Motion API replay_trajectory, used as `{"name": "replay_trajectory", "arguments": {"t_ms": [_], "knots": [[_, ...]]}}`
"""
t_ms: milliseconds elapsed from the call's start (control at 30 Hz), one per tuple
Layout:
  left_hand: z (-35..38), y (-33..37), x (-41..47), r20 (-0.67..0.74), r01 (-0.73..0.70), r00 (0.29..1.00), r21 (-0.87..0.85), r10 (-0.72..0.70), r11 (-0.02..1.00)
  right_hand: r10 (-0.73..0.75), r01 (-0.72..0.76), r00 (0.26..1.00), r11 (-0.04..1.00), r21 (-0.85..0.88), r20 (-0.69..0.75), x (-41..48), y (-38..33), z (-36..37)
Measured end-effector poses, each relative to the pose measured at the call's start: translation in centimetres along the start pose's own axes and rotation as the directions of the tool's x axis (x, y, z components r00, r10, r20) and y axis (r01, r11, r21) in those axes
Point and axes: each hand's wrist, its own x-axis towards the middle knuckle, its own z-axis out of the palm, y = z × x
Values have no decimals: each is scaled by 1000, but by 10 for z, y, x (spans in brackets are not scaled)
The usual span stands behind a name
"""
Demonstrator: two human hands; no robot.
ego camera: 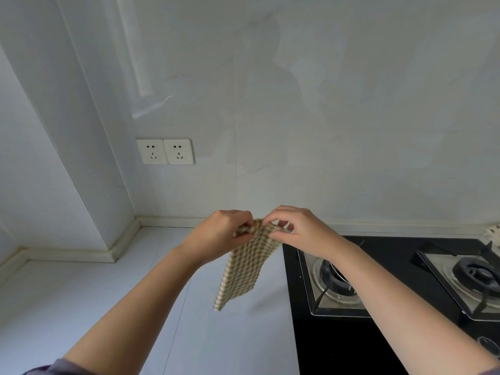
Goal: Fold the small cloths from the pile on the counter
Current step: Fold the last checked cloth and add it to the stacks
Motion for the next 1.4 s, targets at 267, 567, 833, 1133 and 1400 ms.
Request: {"name": "replay_trajectory", "arguments": {"t_ms": [267,567,833,1133,1400], "knots": [[-6,-1,1,-1,-94,996,64,94,994,12,-12,1000,1000,7,-2,9,-4,2],[-12,-5,-3,-10,-38,999,94,40,995,107,-95,992,984,-152,70,11,2,4],[-22,-11,-7,31,5,999,125,-9,992,165,-165,986,985,-41,-13,8,-1,-5],[-20,-13,-3,-69,228,965,-241,-251,943,145,-113,974,976,186,-172,5,-4,-4],[-13,-8,10,289,467,785,-857,-548,217,357,-380,907,469,798,222,7,-1,10]]}}
